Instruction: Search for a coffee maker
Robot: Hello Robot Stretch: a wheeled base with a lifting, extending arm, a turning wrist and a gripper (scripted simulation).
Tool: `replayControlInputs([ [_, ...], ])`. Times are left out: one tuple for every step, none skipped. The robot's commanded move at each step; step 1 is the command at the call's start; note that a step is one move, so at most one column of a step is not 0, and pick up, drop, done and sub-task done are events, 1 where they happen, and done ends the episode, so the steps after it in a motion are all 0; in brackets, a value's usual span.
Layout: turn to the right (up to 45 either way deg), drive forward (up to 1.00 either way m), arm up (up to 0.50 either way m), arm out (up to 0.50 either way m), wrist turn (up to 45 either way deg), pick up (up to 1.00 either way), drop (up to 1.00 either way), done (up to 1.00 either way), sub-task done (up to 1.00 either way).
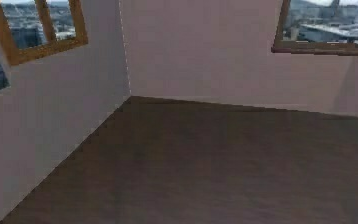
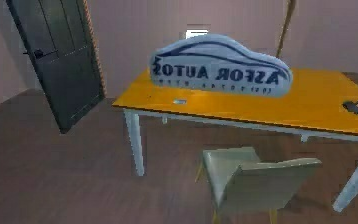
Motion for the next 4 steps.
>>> replayControlInputs([
  [36.0, 0.00, 0.00, 0.00, 0.0, 0.00, 0.00, 0.00, 0.00],
  [0.0, 1.00, 0.00, 0.00, 0.0, 0.00, 0.00, 0.00, 0.00],
  [3.0, 0.00, 0.00, 0.00, 0.0, 0.00, 0.00, 0.00, 0.00],
  [0.0, 1.00, 0.00, 0.00, 0.0, 0.00, 0.00, 0.00, 0.00],
])
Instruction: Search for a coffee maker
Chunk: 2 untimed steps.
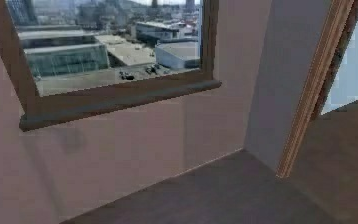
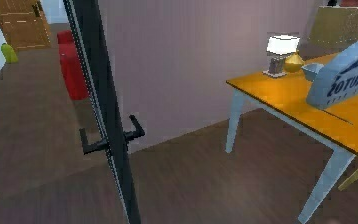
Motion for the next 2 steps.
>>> replayControlInputs([
  [6.0, 0.00, 0.00, 0.00, 0.0, 0.00, 0.00, 0.00, 0.00],
  [0.0, 0.60, 0.00, 0.00, 0.0, 0.00, 0.00, 0.00, 0.00],
])
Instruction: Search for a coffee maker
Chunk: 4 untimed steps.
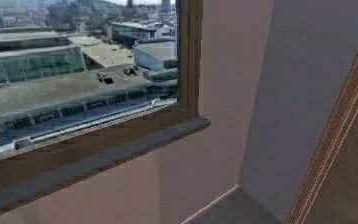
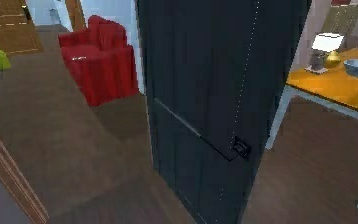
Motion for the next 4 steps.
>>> replayControlInputs([
  [45.0, 0.00, 0.00, 0.00, 0.0, 0.00, 0.00, 0.00, 0.00],
  [9.0, 0.00, 0.00, 0.00, 0.0, 0.00, 0.00, 0.00, 0.00],
  [0.0, 0.85, 0.00, 0.00, 0.0, 0.00, 0.00, 0.00, 0.00],
  [0.0, 1.00, 0.00, 0.00, 0.0, 0.00, 0.00, 0.00, 0.00],
])
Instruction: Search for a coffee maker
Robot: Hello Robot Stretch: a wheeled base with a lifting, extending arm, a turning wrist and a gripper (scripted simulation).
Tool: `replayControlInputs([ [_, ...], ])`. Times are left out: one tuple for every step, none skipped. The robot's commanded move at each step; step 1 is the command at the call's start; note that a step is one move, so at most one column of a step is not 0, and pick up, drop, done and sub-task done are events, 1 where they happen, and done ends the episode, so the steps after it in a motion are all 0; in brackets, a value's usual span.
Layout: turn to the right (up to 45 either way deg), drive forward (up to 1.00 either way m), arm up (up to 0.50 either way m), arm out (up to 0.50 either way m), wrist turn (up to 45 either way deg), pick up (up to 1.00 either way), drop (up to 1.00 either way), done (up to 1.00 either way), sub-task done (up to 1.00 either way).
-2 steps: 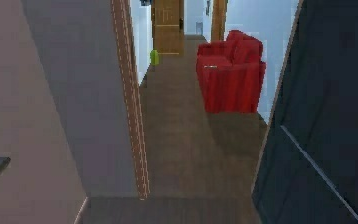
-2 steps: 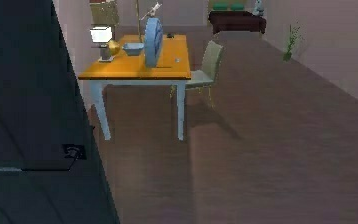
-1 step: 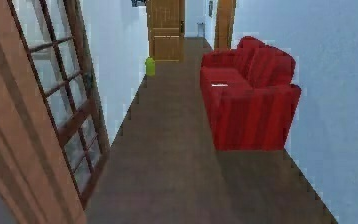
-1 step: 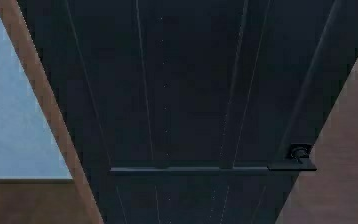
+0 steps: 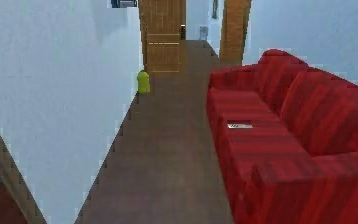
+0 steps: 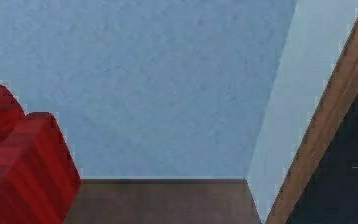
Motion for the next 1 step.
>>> replayControlInputs([
  [0.0, 1.00, 0.00, 0.00, 0.0, 0.00, 0.00, 0.00, 0.00],
])
